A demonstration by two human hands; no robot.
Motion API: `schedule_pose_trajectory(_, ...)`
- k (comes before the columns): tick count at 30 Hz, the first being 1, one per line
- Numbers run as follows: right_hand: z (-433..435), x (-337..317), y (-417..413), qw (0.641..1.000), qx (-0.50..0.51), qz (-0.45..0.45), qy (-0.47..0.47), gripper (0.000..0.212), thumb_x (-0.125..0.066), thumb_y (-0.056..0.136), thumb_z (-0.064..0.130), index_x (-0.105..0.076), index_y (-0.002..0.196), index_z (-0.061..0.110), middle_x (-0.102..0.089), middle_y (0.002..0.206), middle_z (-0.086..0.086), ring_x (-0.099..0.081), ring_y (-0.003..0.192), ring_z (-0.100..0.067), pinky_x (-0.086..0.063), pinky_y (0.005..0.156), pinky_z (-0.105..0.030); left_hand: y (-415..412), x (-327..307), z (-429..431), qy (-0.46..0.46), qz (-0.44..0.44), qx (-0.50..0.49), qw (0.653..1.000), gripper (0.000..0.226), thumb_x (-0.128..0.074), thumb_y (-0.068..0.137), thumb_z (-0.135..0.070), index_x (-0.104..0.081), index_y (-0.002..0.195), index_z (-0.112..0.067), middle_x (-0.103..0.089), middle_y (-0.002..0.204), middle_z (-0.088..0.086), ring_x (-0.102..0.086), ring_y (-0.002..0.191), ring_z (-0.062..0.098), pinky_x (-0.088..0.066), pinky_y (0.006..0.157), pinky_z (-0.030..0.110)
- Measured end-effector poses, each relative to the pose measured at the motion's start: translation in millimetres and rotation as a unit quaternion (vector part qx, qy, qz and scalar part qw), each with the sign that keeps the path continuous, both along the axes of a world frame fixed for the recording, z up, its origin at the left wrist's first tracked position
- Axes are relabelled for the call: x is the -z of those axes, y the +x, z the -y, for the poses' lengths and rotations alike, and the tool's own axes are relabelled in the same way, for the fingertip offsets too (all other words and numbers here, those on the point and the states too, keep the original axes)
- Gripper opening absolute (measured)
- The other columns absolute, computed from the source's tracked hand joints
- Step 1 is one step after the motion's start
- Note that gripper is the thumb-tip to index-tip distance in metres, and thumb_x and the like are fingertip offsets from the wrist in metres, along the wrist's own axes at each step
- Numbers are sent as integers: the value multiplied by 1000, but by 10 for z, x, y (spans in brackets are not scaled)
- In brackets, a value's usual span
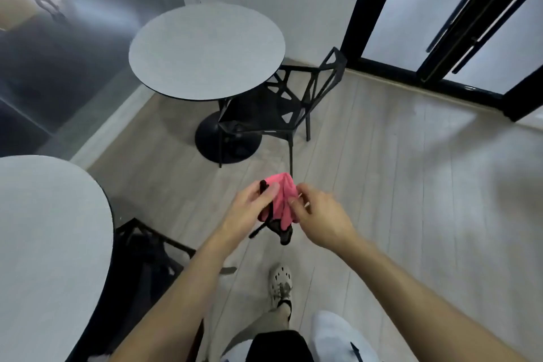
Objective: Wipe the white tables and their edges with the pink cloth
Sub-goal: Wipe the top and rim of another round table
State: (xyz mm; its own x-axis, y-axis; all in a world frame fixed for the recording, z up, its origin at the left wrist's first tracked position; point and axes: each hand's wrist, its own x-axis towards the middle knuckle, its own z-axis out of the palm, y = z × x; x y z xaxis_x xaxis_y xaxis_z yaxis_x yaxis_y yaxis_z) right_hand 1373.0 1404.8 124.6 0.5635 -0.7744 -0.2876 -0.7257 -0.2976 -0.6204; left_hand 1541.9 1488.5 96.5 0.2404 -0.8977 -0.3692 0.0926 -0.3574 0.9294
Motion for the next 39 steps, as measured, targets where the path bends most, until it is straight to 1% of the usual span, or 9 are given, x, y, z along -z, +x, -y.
schedule_pose_trajectory(4, 695, -120, 450, 999, -34, 1, -22, 31, -46, 111, 42, -60, 93, 21, -72, 78, 1, -68, 73, -23, -56, 70, -48, 500, 6, 635, -2, 121, -40, 992, 23, -76, 101, -14, -72, 122, -21, -81, 109, -8, -76, 103, 3, -62, 100, 38)
schedule_pose_trajectory(10, 1631, -177, 1328, 988, -121, -50, -83, 29, -42, 112, 33, -55, 90, 18, -62, 87, 3, -68, 80, -25, -52, 71, -43, 1532, -179, 1132, -27, 215, -166, 962, 9, -65, 107, -12, -59, 102, -18, -72, 84, -20, -64, 77, -9, -46, 72, 15)
schedule_pose_trajectory(14, 2240, 16, 2084, 933, -262, -203, -142, 24, -44, 110, 30, -63, 113, 16, -58, 112, -3, -65, 102, -29, -50, 80, -39, 2296, -125, 1368, 9, 375, -161, 913, 11, -60, 109, -31, -58, 119, -26, -71, 94, -13, -65, 83, 10, -46, 71, 34)
schedule_pose_trajectory(19, 2907, 199, 3349, 918, -305, -170, -187, 28, -46, 110, 30, -64, 123, 13, -62, 115, -5, -69, 102, -29, -52, 76, -38, 3501, -31, 1795, 54, 530, -63, 844, 14, -57, 109, -34, -58, 123, -35, -76, 99, -8, -72, 86, 25, -59, 72, 46)
schedule_pose_trajectory(26, 3611, 88, 5168, 945, -321, -41, -39, 81, -76, 96, 52, -37, 164, 28, -54, 158, 5, -57, 137, -22, -50, 112, -43, 5144, -245, 2574, 84, 485, 39, 869, 29, -62, 101, -20, -74, 110, -45, -66, 82, -35, -63, 79, -13, -45, 65, 14)
schedule_pose_trajectory(29, 3720, 70, 5789, 960, -277, 27, 24, 56, -74, 97, 37, -56, 150, 33, -68, 141, 10, -65, 125, -16, -55, 106, -39, 5722, -263, 2875, 45, 438, 17, 898, 23, -66, 101, -18, -71, 104, -41, -73, 88, -24, -69, 86, -1, -55, 72, 26)
schedule_pose_trajectory(31, 3800, 96, 6171, 969, -235, 66, 18, 20, -67, 100, 35, -70, 119, 30, -77, 105, 7, -72, 94, -18, -61, 83, -42, 6079, -265, 3077, 12, 395, -9, 918, 18, -72, 100, -19, -69, 101, -37, -75, 92, -19, -71, 89, 3, -52, 75, 19)
schedule_pose_trajectory(34, 3936, 152, 6663, 983, -155, 96, -4, 10, -58, 103, 22, -69, 102, 22, -70, 82, 4, -63, 71, -17, -49, 60, -34, 6732, -150, 3347, 35, 324, 34, 945, 28, -86, 89, -25, -66, 104, -37, -76, 95, -19, -71, 89, 1, -50, 73, 13)
schedule_pose_trajectory(39, 3968, 447, 7347, 997, -4, 76, 5, 9, -56, 103, 22, -63, 106, 27, -72, 88, 6, -67, 80, -19, -58, 74, -47, 7936, 334, 3912, 39, 427, 208, 879, 23, -82, 87, -16, -59, 83, -19, -62, 73, -4, -53, 65, 8, -39, 63, 28)
